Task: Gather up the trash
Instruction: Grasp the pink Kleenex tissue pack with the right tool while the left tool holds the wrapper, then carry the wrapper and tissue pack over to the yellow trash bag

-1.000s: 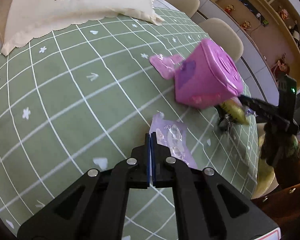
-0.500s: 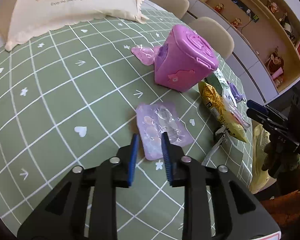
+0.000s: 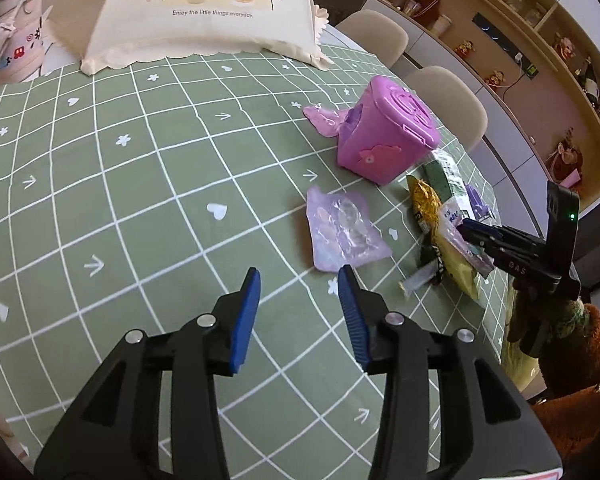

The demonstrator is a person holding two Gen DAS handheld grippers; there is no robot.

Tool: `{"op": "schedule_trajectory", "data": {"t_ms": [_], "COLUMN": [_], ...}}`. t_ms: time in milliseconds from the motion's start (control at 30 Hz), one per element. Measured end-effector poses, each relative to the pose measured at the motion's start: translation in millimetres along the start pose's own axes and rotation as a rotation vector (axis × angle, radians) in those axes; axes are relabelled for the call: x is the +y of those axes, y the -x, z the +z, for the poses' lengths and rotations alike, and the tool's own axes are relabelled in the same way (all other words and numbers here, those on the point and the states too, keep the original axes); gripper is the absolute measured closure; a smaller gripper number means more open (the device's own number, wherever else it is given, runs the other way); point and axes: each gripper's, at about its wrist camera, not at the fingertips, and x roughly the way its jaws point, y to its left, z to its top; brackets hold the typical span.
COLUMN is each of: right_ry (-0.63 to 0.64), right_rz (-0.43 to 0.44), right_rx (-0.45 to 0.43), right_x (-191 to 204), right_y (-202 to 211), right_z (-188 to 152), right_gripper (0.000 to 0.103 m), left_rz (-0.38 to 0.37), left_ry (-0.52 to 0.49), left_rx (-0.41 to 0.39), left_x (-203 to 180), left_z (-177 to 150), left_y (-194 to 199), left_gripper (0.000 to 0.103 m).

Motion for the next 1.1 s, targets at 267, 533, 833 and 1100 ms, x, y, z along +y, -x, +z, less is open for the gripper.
{"op": "schedule_trajectory", "data": {"t_ms": [267, 533, 833, 1100], "right_ry": [-0.048, -0.231, -0.331, -0.204], "right_rz": [-0.024, -0.106, -0.13, -0.123], "right_rx": [-0.096, -0.161, -0.184, -0.172], "right_x": [19.6, 32.2, 45.5, 34.8], "right_y": [55.6, 106.1, 133.5, 120.9], "right_z": [-14.5, -67.5, -119.4, -98.6], "right_gripper": [0.099, 0.098, 0.063, 0.063], "left_rz": [-0.023, -0.019, 0.02, -0.033], "left_ry": [-0.048, -0.129, -0.136, -0.087], "left_rx": [-0.017, -0.03, 0.0, -0.004], "left_x": [-10.9, -20.7, -30.2, -41.7], "left_z": [-2.5, 26.5, 48.1, 32.5], "left_y": [-0.6, -37.4, -82.2, -61.5], "left_gripper": [0.059, 0.058, 0.08, 0.102]}}
